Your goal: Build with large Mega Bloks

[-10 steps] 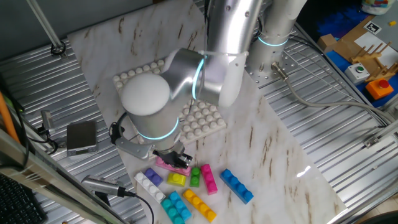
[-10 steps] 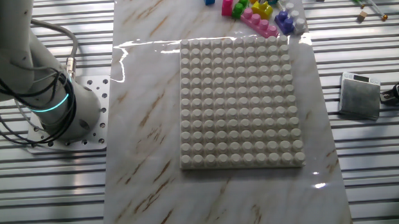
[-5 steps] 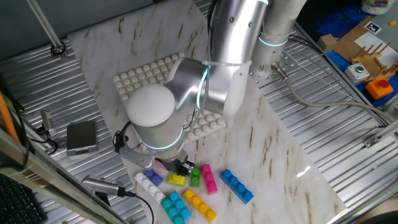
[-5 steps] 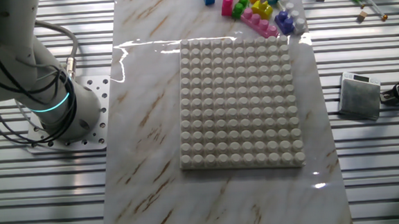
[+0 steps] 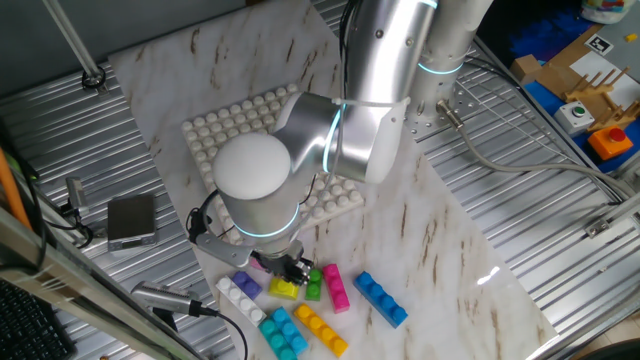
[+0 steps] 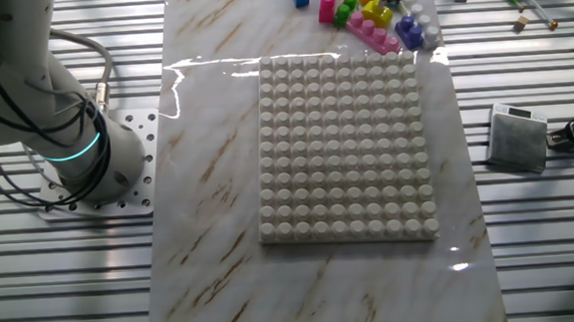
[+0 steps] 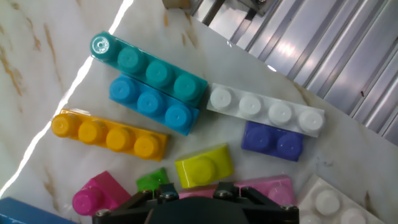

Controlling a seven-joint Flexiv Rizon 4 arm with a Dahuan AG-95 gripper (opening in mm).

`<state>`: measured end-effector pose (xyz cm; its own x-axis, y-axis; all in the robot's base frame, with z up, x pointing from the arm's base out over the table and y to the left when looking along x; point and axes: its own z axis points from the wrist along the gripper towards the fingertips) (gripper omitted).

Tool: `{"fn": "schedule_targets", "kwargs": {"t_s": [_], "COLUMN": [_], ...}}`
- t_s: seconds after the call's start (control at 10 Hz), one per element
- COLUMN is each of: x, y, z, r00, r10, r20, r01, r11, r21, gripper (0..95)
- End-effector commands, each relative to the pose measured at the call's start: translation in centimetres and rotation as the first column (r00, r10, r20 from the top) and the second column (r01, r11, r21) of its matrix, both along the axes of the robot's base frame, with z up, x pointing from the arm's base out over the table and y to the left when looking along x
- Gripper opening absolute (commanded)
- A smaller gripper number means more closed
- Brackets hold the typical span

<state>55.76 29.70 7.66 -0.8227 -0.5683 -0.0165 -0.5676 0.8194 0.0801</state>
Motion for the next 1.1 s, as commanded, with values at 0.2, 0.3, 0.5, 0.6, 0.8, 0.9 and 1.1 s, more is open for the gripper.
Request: {"fn": "schedule_targets", "kwargs": {"t_s": [0.2,0.3,0.5,0.6,0.8,0.9,1.1], "x": [0.6,0.8,1.1,1.2,1.3,1.3,1.3], "y": [0.0,0.0,0.0,0.0,0.3,0.4,0.4], "z": [-0.4,-0.8,-1.1,-1.3,-1.5,-1.6,-1.8], "r00": [1.0,0.999,0.999,0.998,0.998,0.998,0.998], "r10": [0.022,0.034,0.047,0.053,0.057,0.064,0.067], "r20": [0.011,0.017,0.018,0.018,0.016,0.017,0.017], "r01": [-0.022,-0.034,-0.047,-0.053,-0.057,-0.064,-0.067], "r11": [1.0,0.999,0.999,0.999,0.998,0.998,0.998], "r21": [-0.001,-0.001,-0.003,-0.004,-0.01,-0.014,-0.02], "gripper": [38.0,38.0,38.0,38.0,38.0,38.0,38.0]}}
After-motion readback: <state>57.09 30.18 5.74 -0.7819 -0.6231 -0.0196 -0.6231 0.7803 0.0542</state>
